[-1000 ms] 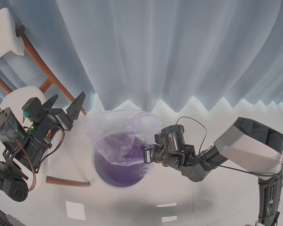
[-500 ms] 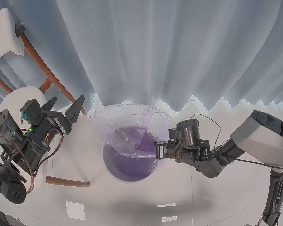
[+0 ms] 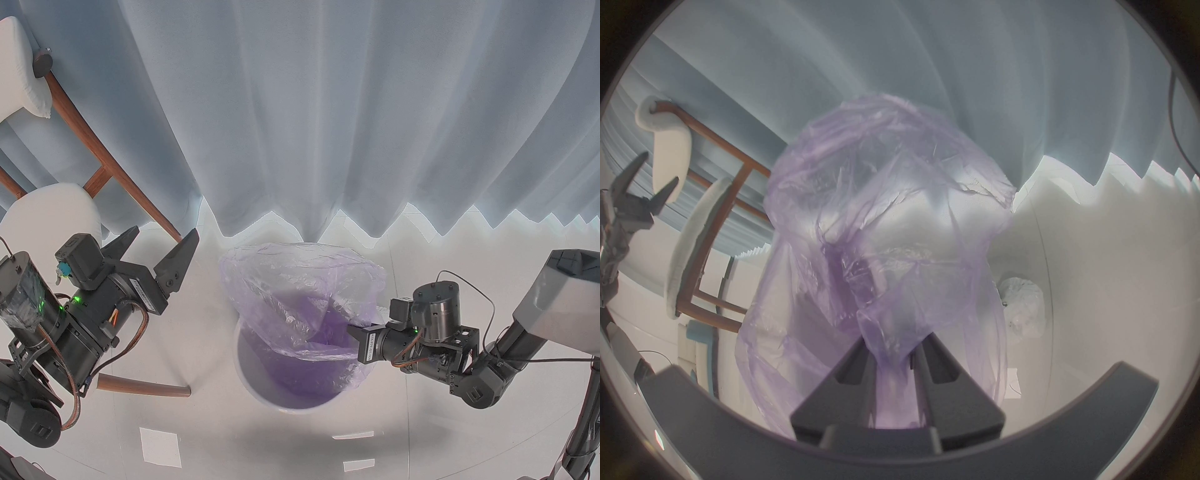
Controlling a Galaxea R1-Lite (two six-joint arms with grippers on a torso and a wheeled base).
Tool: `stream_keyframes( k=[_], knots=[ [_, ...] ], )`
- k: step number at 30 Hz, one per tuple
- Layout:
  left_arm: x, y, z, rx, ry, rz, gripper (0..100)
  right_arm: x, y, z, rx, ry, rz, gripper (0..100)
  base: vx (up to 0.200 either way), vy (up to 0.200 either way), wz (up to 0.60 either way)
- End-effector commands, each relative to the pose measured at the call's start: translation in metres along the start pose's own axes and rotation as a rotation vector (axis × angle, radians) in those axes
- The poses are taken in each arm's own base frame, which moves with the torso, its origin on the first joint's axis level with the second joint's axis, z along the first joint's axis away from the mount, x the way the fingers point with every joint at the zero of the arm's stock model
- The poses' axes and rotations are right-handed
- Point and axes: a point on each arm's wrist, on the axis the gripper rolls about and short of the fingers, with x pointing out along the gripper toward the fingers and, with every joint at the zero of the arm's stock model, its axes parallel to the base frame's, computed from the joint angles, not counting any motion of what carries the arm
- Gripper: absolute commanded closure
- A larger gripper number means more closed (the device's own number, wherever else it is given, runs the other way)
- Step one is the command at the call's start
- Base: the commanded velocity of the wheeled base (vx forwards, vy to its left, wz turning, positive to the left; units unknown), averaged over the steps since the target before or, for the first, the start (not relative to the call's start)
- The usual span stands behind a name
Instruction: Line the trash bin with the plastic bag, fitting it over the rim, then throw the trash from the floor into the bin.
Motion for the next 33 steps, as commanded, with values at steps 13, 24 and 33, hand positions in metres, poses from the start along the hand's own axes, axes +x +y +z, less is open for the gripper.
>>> stream_keyframes(
  k=[13, 24, 33],
  knots=[
    [0.006, -0.007, -0.019, -0.123, 0.077, -0.048, 0, 0.003, -0.023, -0.045, 0.102, 0.026, -0.017, 100, 0.000, 0.000, 0.00],
    [0.023, -0.014, 0.001, -0.251, -0.020, -0.037, 0, -0.015, -0.019, -0.037, 0.100, -0.017, 0.000, 0, 0.000, 0.000, 0.00],
    [0.009, -0.031, 0.016, -0.309, -0.045, -0.126, 0, -0.049, -0.011, -0.020, 0.092, -0.072, 0.027, 0, 0.000, 0.000, 0.00]
  ],
)
